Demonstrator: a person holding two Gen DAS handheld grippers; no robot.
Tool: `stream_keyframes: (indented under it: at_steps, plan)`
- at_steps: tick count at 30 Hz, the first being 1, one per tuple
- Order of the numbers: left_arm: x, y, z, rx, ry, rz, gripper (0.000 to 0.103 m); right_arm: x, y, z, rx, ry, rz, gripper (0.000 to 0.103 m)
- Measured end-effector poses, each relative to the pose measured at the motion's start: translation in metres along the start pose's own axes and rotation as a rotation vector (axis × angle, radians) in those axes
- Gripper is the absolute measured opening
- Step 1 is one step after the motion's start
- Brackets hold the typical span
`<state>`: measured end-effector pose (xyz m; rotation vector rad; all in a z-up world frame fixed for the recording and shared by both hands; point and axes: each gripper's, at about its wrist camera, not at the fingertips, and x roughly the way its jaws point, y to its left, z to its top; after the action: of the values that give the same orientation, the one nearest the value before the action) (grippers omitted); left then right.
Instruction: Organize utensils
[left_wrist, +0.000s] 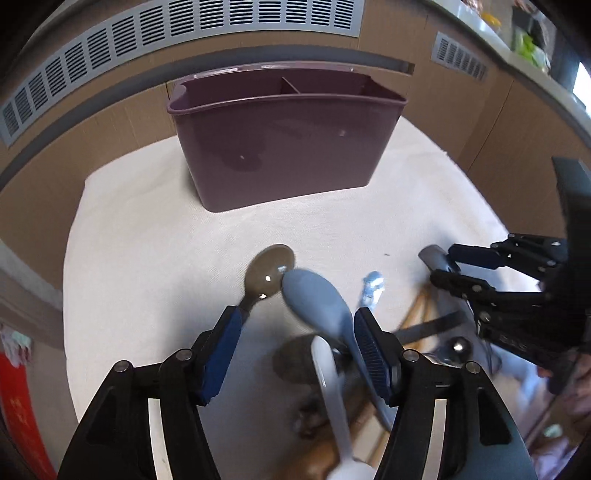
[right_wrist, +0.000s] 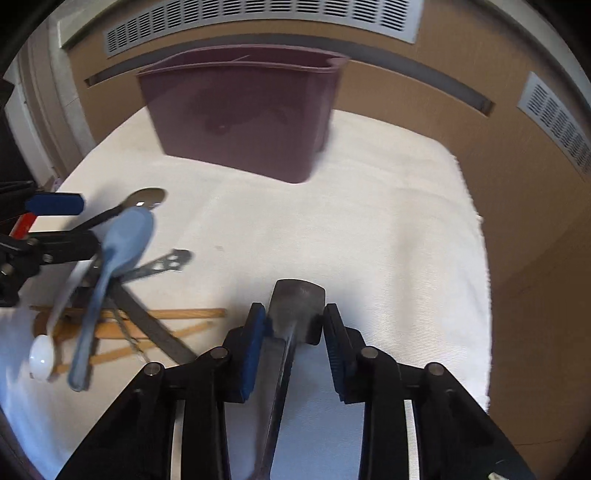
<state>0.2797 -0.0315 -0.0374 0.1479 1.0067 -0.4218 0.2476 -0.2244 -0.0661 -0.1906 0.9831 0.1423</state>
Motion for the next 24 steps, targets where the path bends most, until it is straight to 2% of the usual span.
stream_keyframes:
  at_steps: [2,6,8,12,14,15,18,19,20,21,24]
  plan:
    - [0.000,0.000,0.004,-0.038,0.024,-0.028,0.064,-0.001,-0.011,-0.003,0.032,-0.005,-0.006,0.029]
    - [0.016,0.005,0.006,-0.140,0.121,-0.118,0.064,-0.003,-0.024,-0.013,0.065,-0.013,-0.004,0.029]
    - [0.023,0.000,0.013,-0.140,0.143,-0.075,0.064,-0.009,-0.023,-0.020,0.059,-0.028,-0.011,0.029]
    - [0.038,-0.020,0.027,-0.063,0.183,0.013,0.063,0.000,-0.021,-0.018,0.055,-0.048,-0.021,0.029]
    - [0.052,-0.032,0.029,-0.013,0.233,0.040,0.049,-0.001,-0.020,-0.021,0.057,-0.056,-0.017,0.029]
    - [0.056,-0.036,0.029,0.006,0.239,0.042,0.048,0.000,-0.021,-0.021,0.057,-0.058,-0.012,0.030]
    - [0.055,-0.047,0.031,0.080,0.213,0.053,0.034,-0.006,-0.029,-0.025,0.082,-0.069,0.040,0.034]
    - [0.054,-0.049,0.030,0.097,0.202,0.049,0.022,-0.008,-0.034,-0.026,0.100,-0.073,0.058,0.037]
    - [0.052,-0.050,0.028,0.106,0.188,0.056,0.011,-0.011,-0.037,-0.028,0.116,-0.080,0.072,0.044]
    - [0.047,-0.051,0.025,0.110,0.166,0.065,0.011,-0.014,-0.040,-0.030,0.131,-0.087,0.077,0.050]
    - [0.026,-0.049,0.013,0.087,0.057,0.068,0.011,-0.015,-0.045,-0.034,0.181,-0.070,0.076,0.051]
